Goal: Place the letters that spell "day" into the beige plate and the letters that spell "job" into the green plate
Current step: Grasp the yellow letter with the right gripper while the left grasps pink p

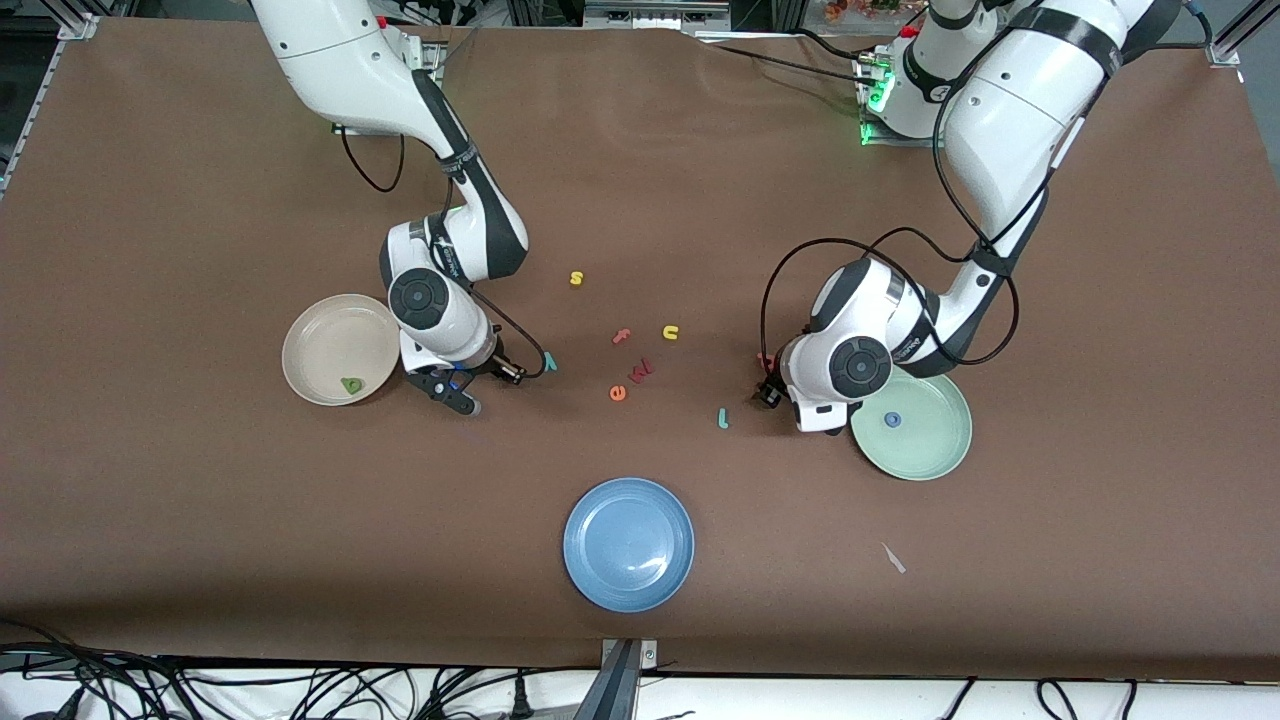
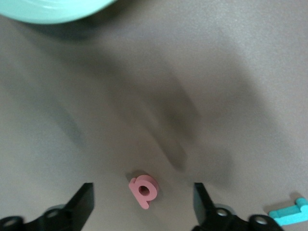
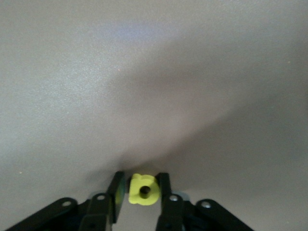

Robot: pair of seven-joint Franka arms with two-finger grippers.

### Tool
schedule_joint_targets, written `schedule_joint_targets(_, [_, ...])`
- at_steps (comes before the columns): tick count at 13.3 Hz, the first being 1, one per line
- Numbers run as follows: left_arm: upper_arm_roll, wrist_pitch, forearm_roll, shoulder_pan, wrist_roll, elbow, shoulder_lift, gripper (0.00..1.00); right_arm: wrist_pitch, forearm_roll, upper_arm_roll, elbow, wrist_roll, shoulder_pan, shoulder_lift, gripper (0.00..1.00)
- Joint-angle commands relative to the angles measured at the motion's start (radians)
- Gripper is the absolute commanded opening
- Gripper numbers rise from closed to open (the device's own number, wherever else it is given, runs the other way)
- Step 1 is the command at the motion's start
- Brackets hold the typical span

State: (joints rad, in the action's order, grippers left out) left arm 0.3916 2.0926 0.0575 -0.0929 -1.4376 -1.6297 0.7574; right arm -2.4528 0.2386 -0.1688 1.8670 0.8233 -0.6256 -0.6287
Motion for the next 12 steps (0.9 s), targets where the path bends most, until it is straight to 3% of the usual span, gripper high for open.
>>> schedule_joint_targets(1, [-0.002, 0.02, 0.004, -0.007, -0.058, -0.016, -0.003, 0.8, -0.005, 0.016, -0.003, 0.011, -0.013, -0.006, -0.002, 0.2])
schedule_joint_targets(3, [-0.002, 0.041, 0.004, -0.013, -0.066, -0.027, 0.005, 0.79, -0.003, 0.016, -0.003, 0.0, -0.019, -0.006, 0.0, 0.12])
schedule_joint_targets(5, [-0.002, 0.087, 0.004, -0.013, -0.067, -0.059, 0.005, 0.74, 0.1, 0.005, -0.015, -0.046, -0.079, 0.006, 0.012, 0.09])
schedule_joint_targets(7, [-0.002, 0.112, 0.004, -0.013, -0.095, -0.073, 0.003, 0.68, 0.214, 0.014, -0.067, -0.071, -0.212, 0.021, 0.033, 0.09])
schedule_joint_targets(9, [0.0, 0.109, 0.004, -0.011, -0.104, -0.075, -0.001, 0.63, 0.23, 0.014, -0.106, -0.058, -0.315, 0.023, 0.061, 0.09])
schedule_joint_targets(12, [0.001, 0.107, 0.004, -0.013, -0.124, -0.076, -0.003, 0.62, 0.304, 0.008, -0.181, -0.029, -0.52, 0.021, 0.115, 0.09])
